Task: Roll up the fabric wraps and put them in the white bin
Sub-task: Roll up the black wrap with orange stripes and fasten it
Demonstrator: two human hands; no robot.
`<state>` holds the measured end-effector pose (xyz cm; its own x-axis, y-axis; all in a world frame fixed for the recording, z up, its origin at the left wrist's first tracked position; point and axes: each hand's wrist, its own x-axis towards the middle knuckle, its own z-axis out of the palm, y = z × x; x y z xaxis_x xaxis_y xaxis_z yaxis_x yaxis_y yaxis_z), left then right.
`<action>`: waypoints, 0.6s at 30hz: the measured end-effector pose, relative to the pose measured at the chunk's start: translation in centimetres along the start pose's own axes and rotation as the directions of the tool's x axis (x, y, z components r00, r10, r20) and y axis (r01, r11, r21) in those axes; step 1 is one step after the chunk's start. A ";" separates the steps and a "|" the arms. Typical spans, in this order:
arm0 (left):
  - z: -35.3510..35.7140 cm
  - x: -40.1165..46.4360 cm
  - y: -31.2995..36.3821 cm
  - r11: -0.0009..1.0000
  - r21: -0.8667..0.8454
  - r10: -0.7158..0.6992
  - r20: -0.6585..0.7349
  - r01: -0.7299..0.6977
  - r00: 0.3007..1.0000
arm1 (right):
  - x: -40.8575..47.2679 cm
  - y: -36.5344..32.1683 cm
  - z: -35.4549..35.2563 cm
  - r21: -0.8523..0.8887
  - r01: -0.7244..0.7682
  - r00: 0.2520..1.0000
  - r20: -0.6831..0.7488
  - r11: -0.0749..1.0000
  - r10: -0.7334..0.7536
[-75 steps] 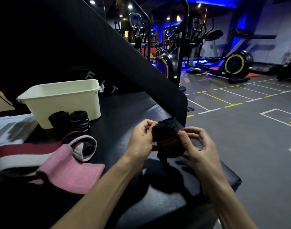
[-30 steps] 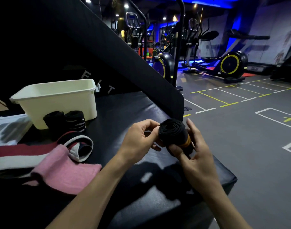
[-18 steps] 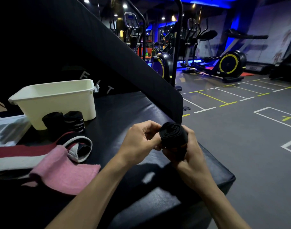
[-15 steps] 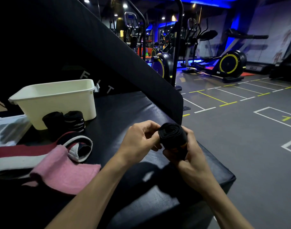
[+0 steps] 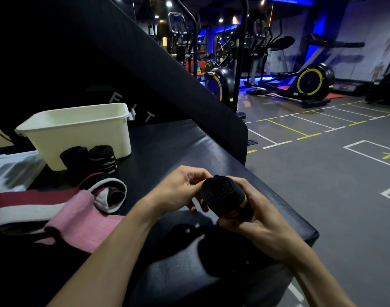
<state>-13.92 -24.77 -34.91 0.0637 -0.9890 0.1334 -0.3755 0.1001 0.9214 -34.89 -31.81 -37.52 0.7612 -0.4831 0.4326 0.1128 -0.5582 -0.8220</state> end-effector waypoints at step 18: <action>-0.4 -0.7 1.4 0.996 -0.085 0.003 0.098 0.005 0.995 | 0.2 0.8 1.0 -0.085 -0.136 0.941 -0.322 0.987 0.102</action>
<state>-14.13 -23.89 -33.61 -0.0287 -0.9946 0.1000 -0.2950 0.1040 0.9498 -34.05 -31.68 -38.43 0.5221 -0.7290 0.4427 -0.0466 -0.5426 -0.8387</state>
